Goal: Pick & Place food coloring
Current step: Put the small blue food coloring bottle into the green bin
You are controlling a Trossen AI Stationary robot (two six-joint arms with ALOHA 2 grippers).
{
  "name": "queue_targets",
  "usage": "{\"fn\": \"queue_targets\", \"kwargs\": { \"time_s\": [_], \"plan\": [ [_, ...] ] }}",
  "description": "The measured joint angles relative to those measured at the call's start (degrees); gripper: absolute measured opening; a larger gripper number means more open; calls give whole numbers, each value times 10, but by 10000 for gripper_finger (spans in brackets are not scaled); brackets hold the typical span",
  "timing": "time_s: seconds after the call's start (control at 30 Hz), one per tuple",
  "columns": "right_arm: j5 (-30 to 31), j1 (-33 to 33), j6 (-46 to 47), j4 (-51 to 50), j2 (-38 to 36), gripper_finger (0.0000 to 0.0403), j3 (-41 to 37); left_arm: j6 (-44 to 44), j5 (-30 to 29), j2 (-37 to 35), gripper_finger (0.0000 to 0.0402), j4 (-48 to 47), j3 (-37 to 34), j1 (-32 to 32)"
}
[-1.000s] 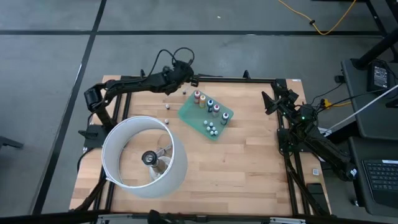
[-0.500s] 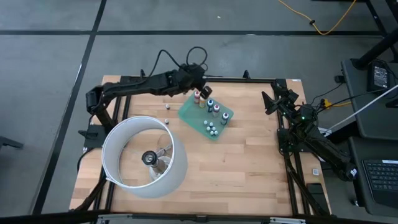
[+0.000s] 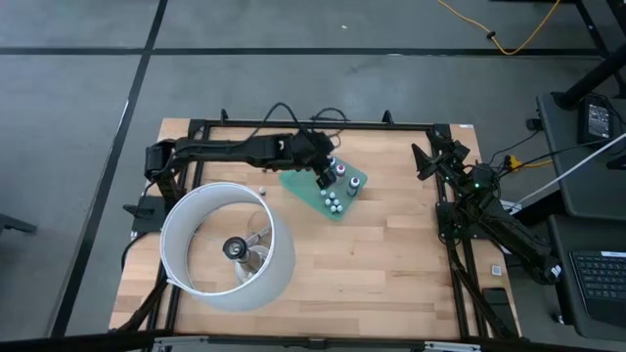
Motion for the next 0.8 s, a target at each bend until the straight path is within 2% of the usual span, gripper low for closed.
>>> {"fn": "queue_targets", "kwargs": {
  "time_s": [0.37, 0.8],
  "plan": [
    [0, 0, 0, 0, 0, 399, 0, -15, 5, 46, 58, -11, -31, -33],
    [0, 0, 0, 0, 0, 399, 0, -74, -16, 47, 58, 101, -149, -45]
  ]
}}
